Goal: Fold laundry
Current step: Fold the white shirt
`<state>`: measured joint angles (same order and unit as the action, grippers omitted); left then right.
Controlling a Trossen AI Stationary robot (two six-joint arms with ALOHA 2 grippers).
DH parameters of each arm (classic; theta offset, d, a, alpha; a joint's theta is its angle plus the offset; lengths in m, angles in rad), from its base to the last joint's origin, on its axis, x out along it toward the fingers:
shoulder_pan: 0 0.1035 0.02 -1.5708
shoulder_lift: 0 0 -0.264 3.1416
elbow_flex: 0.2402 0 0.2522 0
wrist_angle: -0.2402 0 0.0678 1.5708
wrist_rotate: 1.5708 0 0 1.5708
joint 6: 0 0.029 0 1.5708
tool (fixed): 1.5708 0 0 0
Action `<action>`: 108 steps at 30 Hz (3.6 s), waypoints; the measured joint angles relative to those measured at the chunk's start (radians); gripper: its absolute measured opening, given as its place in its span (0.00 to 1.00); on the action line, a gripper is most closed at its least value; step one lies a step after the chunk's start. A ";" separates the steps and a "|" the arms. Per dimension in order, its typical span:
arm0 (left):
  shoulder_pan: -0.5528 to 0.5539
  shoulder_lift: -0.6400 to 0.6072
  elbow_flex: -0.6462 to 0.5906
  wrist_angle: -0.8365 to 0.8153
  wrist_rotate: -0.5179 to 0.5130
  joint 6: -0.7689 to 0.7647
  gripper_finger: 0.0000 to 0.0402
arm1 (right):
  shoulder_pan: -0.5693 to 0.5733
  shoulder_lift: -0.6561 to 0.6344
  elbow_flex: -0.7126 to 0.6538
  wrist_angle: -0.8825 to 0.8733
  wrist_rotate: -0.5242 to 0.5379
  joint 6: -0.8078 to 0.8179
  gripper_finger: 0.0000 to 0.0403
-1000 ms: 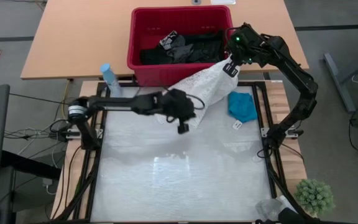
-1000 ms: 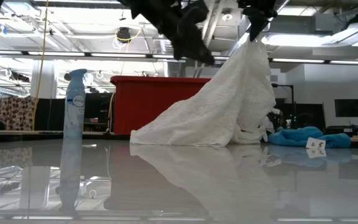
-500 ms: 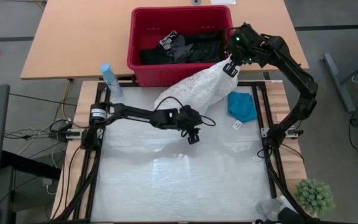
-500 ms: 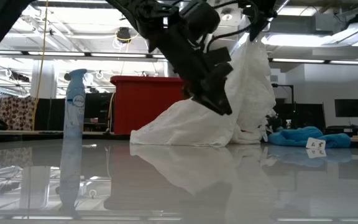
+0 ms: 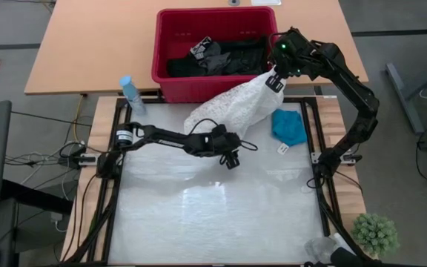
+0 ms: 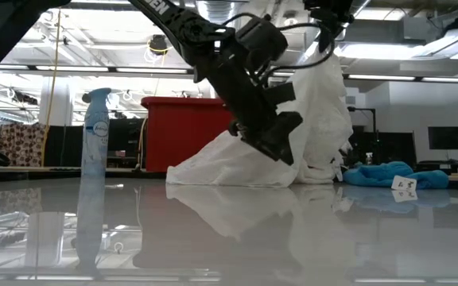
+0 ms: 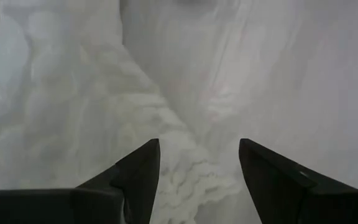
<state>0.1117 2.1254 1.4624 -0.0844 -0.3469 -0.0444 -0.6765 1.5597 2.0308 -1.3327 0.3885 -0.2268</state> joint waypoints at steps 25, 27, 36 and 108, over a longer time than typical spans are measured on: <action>0.024 0.087 0.000 0.024 -0.099 -0.114 0.52 | 0.000 0.000 0.000 0.006 -0.053 -0.010 0.05; 0.024 0.086 0.000 0.010 -0.107 -0.149 0.52 | 0.001 0.000 0.000 0.007 -0.053 -0.012 0.05; 0.051 0.110 0.005 -0.076 0.051 -0.315 0.34 | 0.001 0.000 0.000 0.009 -0.053 -0.018 0.05; 0.389 -0.863 0.333 -1.254 0.094 0.107 0.00 | 0.438 -0.002 0.065 -0.128 0.128 0.023 0.05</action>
<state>0.5004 1.2621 1.7958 -1.3381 -0.2529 0.0627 -0.2386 1.5572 2.0956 -1.4603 0.5164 -0.2033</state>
